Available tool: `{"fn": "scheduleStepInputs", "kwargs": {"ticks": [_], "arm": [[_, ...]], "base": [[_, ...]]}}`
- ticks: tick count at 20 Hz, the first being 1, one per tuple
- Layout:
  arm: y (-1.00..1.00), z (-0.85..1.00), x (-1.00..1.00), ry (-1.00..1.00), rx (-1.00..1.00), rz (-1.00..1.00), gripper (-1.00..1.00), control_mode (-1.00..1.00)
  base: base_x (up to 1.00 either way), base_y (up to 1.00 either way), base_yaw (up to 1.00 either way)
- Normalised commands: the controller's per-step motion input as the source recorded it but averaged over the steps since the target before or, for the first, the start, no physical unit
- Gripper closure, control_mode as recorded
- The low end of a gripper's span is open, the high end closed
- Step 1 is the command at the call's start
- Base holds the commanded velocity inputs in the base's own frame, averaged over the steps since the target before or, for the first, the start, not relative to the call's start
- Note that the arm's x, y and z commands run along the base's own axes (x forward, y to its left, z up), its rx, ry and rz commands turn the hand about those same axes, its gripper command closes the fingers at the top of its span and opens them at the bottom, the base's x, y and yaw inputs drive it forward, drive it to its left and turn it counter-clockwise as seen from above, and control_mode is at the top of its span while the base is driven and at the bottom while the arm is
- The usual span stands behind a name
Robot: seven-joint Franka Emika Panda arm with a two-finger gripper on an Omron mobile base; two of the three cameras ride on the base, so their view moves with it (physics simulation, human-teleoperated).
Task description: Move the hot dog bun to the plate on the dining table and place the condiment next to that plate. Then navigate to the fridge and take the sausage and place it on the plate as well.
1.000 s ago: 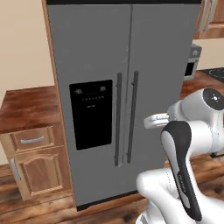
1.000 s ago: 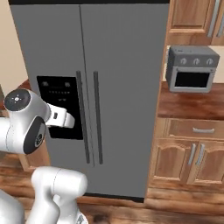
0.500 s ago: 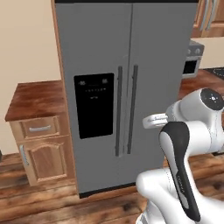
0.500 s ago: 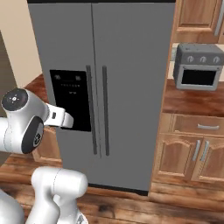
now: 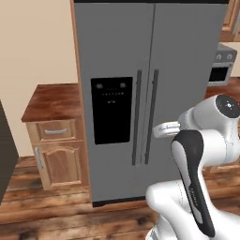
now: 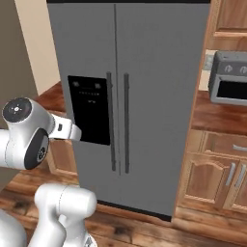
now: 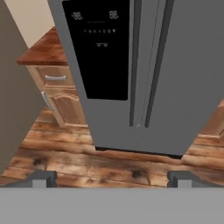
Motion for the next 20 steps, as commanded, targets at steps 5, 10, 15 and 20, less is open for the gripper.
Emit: {"fn": "scheduleStepInputs", "kwargs": {"ticks": [5,10,15,20], "arm": [[0.0,0.0,0.0,0.0,0.0,0.0,-1.0,1.0],[0.0,0.0,0.0,0.0,0.0,0.0,-1.0,1.0],[0.0,0.0,0.0,0.0,0.0,0.0,-1.0,1.0],[0.0,0.0,0.0,0.0,0.0,0.0,-1.0,1.0]], "base": [[-0.03,-0.35,0.03],[0.0,-0.21,-0.13],[0.21,0.0,-0.21],[0.33,0.0,-0.17]]}}
